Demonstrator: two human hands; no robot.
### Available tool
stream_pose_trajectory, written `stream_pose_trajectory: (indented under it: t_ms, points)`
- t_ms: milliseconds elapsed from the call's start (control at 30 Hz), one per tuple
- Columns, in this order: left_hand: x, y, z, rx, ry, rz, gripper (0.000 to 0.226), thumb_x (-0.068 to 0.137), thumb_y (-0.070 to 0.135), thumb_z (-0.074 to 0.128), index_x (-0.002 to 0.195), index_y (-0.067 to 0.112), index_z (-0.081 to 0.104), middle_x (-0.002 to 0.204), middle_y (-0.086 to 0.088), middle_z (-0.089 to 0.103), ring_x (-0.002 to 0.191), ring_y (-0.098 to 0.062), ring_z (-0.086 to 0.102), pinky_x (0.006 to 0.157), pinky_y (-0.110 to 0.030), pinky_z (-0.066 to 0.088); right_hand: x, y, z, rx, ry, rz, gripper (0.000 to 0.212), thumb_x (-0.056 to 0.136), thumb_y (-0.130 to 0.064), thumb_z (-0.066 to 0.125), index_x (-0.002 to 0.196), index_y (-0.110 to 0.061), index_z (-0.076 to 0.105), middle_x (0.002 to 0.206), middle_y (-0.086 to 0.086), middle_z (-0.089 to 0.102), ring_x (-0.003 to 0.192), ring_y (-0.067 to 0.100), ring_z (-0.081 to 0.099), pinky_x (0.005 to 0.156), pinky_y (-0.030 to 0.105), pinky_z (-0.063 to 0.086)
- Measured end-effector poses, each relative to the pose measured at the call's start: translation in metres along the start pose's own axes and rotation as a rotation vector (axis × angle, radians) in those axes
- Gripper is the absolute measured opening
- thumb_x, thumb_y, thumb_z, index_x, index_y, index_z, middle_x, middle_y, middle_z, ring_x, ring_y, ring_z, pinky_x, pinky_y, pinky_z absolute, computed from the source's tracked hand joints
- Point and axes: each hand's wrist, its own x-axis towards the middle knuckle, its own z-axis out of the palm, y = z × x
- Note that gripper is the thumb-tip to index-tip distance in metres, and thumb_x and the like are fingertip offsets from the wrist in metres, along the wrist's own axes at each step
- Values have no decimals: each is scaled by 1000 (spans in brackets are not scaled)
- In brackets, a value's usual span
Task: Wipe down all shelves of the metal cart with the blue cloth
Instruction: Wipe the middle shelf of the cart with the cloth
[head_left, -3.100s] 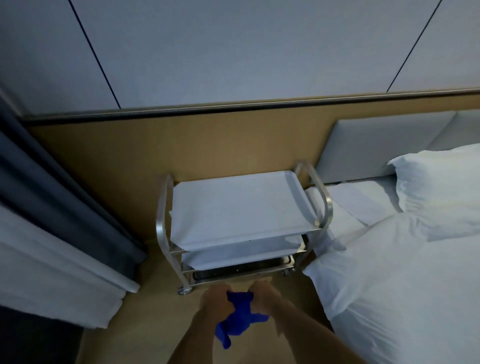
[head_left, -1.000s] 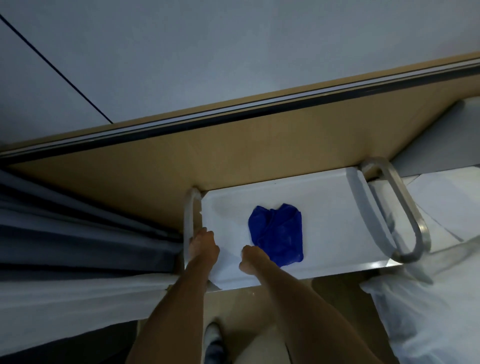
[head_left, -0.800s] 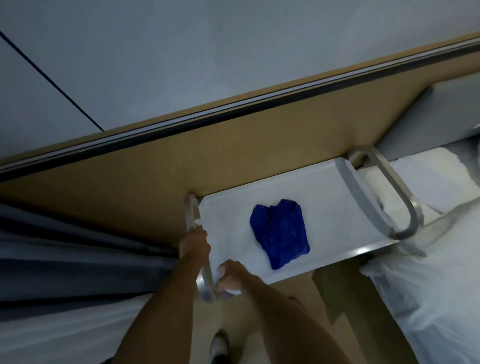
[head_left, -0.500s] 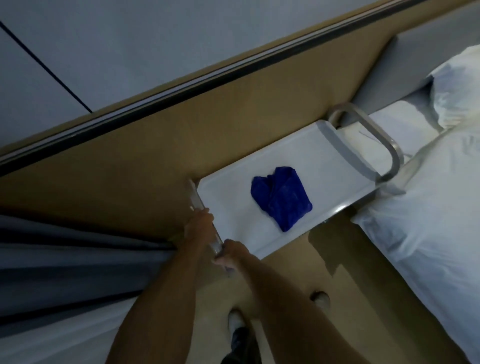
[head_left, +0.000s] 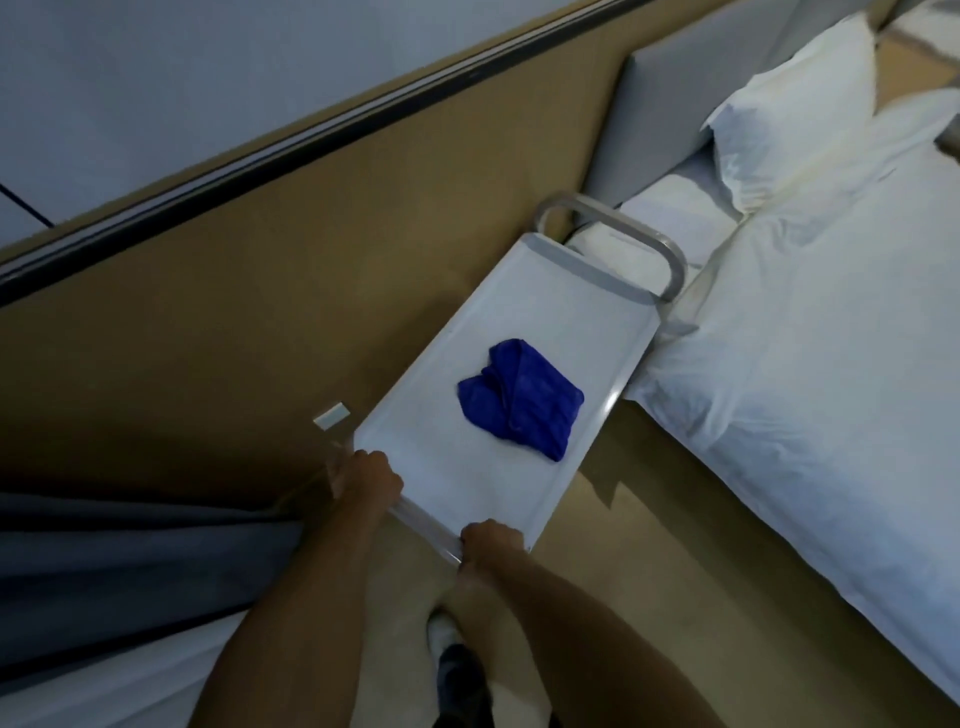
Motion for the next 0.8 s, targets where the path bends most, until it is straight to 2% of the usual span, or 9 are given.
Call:
stream_pose_trajectory:
  t_ms: [133,200,300,400,467,533,600,700,800]
  points:
    - [-27,35,9,20,-145,-6,37,98,30,47,125,8,61,130,-12,59,122,-29,54,99,-37,42,-22,45,10,-93,-8,51,39,86,-27,64,124,-15,61,117,7,64,108,29,63,95,41,50]
    - [-39,58,23,59,-197,-9,43,97,33,47,131,9,57,138,-12,54,129,-33,48,107,-44,40,-33,69,18,-117,13,74,38,89,-27,63,125,-15,60,119,6,63,109,28,63,96,42,49]
    - [-72,91,46,99,-246,-44,46,98,39,46,135,13,54,146,-11,48,137,-34,40,113,-54,28,-50,107,30,-234,32,105,39,91,-28,66,127,-15,59,120,6,64,112,28,62,100,44,48]
    - [-100,127,74,63,-294,-56,51,95,41,37,132,14,58,145,-8,50,135,-30,43,111,-52,28,-69,149,36,-381,39,108,46,90,-34,69,129,-12,58,122,7,63,114,30,61,101,46,46]
    - [-117,150,88,-8,-277,-78,44,96,37,40,129,15,59,142,-8,53,132,-28,45,106,-51,30,-81,178,42,-417,54,129,48,90,-36,69,130,-12,57,124,6,62,116,30,60,100,47,46]
    - [-133,173,101,-64,-312,-88,41,97,36,45,132,17,56,145,-9,50,135,-29,42,106,-52,30,-94,204,50,-439,74,141,46,91,-36,66,130,-14,57,125,4,62,116,28,60,97,46,46]
    - [-146,195,113,-83,-348,-109,45,99,41,40,134,17,55,147,-10,47,140,-30,35,108,-53,28,-103,227,56,-479,100,143,45,93,-36,62,132,-14,56,128,4,61,117,28,60,97,46,45]
    - [-164,220,126,-97,-362,-123,57,92,52,32,126,19,62,135,-5,57,132,-26,41,106,-49,29,-118,251,60,-530,106,147,40,97,-27,55,134,-13,55,131,6,59,119,29,59,100,47,42]
    - [-181,236,132,-183,-326,-183,53,92,48,31,114,16,67,130,-6,58,128,-25,41,101,-50,28,-129,265,66,-554,135,143,35,97,-25,54,131,-14,58,128,5,62,117,28,60,100,44,41]
